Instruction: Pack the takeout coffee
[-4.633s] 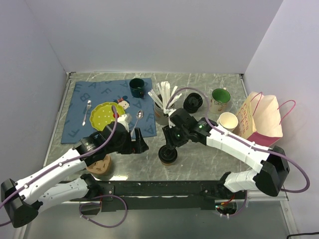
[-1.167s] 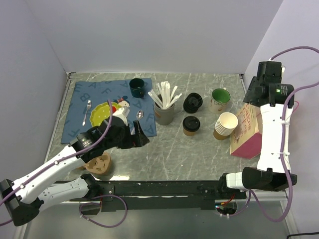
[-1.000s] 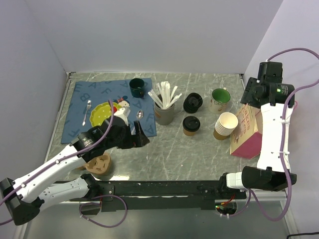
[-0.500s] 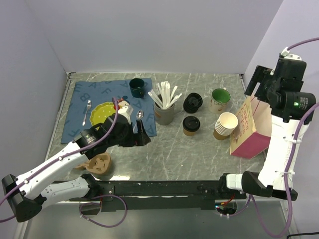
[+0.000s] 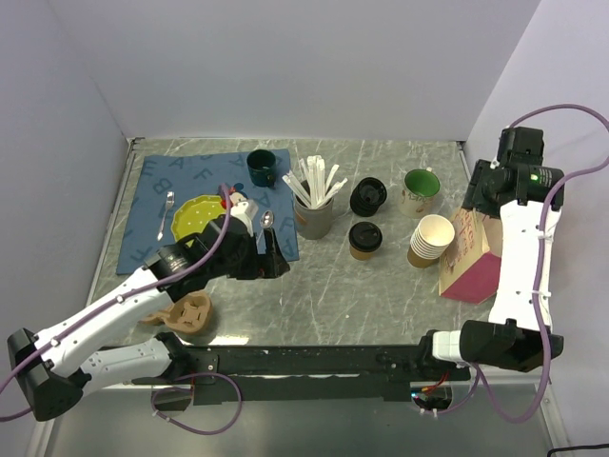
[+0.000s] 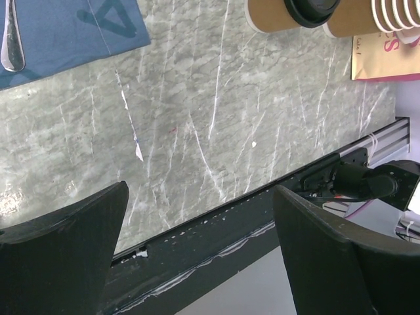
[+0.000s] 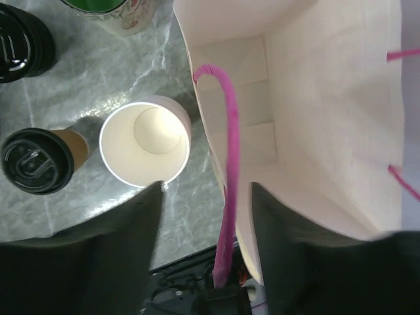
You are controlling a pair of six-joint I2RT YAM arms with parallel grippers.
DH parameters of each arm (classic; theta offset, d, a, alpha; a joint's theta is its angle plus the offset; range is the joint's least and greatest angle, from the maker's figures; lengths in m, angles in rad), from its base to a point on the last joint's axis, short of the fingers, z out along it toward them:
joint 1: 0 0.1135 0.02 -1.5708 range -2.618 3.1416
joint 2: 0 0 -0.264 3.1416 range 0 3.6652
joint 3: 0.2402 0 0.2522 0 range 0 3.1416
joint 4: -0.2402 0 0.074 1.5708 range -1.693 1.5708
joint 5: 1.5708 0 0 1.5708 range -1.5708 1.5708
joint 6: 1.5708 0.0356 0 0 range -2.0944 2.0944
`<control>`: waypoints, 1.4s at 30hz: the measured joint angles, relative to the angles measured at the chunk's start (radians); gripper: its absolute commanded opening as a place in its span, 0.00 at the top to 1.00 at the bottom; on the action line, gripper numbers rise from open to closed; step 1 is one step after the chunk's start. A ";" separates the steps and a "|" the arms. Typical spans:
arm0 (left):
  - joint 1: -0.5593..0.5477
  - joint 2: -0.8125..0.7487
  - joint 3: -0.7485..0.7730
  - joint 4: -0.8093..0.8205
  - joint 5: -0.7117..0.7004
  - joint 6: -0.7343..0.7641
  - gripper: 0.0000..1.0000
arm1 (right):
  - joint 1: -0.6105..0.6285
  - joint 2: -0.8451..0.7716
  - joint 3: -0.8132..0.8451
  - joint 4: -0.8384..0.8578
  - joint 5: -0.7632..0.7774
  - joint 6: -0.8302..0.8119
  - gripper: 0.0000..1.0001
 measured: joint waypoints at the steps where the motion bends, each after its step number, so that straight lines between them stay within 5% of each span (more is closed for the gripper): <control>1: 0.000 0.004 0.004 -0.001 0.000 0.000 0.03 | -0.001 0.001 -0.003 0.008 0.000 -0.001 0.48; 10: 0.000 0.003 0.056 -0.032 -0.004 0.000 0.03 | -0.008 0.002 -0.056 0.058 0.026 -0.030 0.60; 15: 0.000 -0.021 0.061 -0.051 -0.012 0.000 0.03 | -0.014 0.011 -0.077 0.071 0.040 -0.048 0.91; 18: 0.000 -0.033 0.061 -0.066 -0.013 0.000 0.03 | -0.014 0.015 -0.063 0.064 0.067 -0.052 0.99; 31: 0.000 -0.066 0.089 -0.124 -0.047 0.008 0.03 | 0.048 0.103 0.376 -0.050 0.308 -0.053 1.00; 39: 0.000 -0.073 0.146 -0.164 -0.070 0.028 0.03 | 0.361 0.206 0.719 -0.063 0.486 -0.155 1.00; 42: 0.000 -0.083 0.166 -0.179 -0.090 0.038 0.03 | 0.514 0.187 0.729 -0.052 0.544 -0.216 1.00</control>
